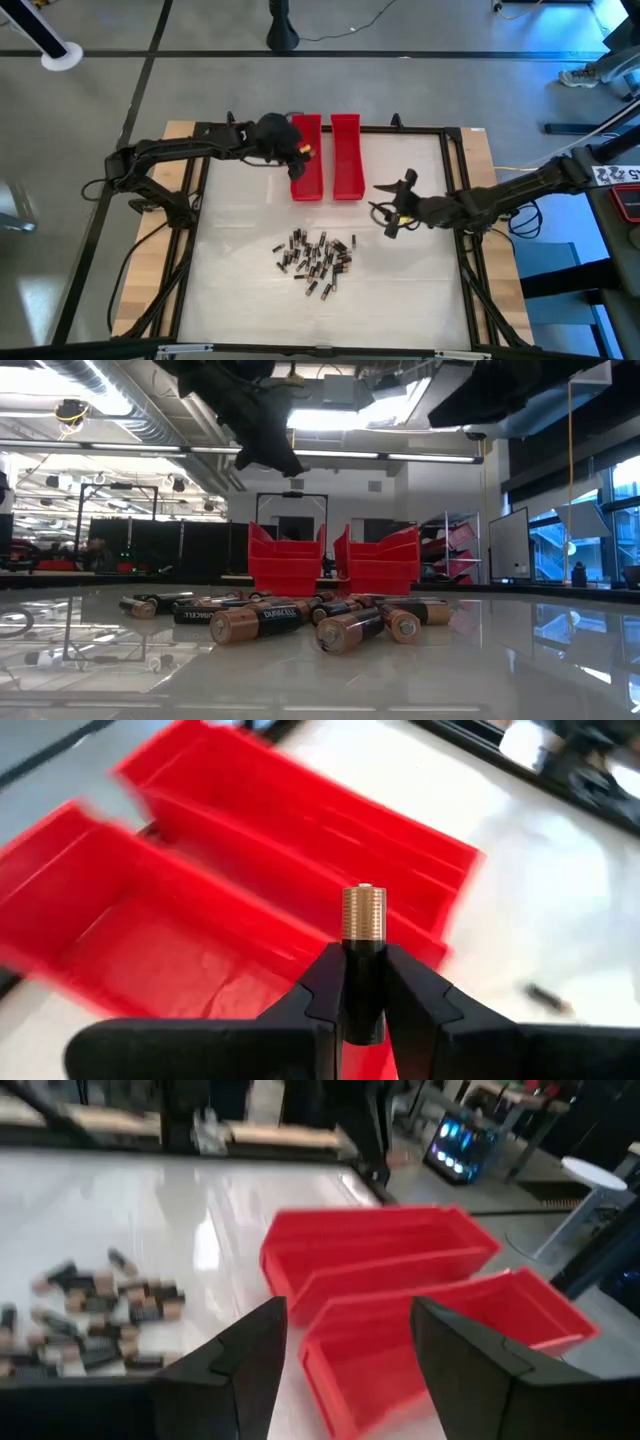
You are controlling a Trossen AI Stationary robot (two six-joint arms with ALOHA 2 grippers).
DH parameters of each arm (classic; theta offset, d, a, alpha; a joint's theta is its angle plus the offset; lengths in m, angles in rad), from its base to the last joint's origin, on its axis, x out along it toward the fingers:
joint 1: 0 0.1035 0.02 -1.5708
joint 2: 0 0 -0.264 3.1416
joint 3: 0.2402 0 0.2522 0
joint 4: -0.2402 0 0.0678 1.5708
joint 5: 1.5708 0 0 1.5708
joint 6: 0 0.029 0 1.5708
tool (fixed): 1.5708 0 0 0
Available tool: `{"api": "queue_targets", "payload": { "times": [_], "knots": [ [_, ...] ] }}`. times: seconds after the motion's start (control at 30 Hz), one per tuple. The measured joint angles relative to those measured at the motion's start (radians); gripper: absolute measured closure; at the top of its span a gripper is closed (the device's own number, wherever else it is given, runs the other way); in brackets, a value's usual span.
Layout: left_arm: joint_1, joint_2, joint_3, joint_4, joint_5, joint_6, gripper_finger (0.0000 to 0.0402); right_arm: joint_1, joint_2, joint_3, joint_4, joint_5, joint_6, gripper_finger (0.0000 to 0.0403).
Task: Sort batteries
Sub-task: Put the large black battery into the left red bin
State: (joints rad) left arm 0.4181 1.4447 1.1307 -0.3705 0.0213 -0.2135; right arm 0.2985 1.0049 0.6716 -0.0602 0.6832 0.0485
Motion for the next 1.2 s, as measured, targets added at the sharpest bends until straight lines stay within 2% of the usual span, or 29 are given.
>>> {"api": "queue_targets", "payload": {
  "times": [0.17,0.5,1.0,1.2],
  "knots": [
    [0.065,0.019,-0.023,0.002,-0.010,-0.093,0.0364,0.000,-0.034,-0.004,0.013,0.014,0.000,0.0189],
    [0.086,0.053,-0.045,0.061,-0.005,-0.102,0.0361,0.001,-0.011,-0.005,0.028,0.014,0.006,0.0189],
    [0.075,0.123,-0.044,0.098,-0.001,-0.066,0.0277,0.002,0.010,-0.004,0.059,-0.021,0.010,0.0189],
    [0.028,0.066,-0.045,0.024,0.148,-0.018,0.0264,0.002,0.010,-0.004,0.053,-0.021,0.010,0.0189]
  ]
}}
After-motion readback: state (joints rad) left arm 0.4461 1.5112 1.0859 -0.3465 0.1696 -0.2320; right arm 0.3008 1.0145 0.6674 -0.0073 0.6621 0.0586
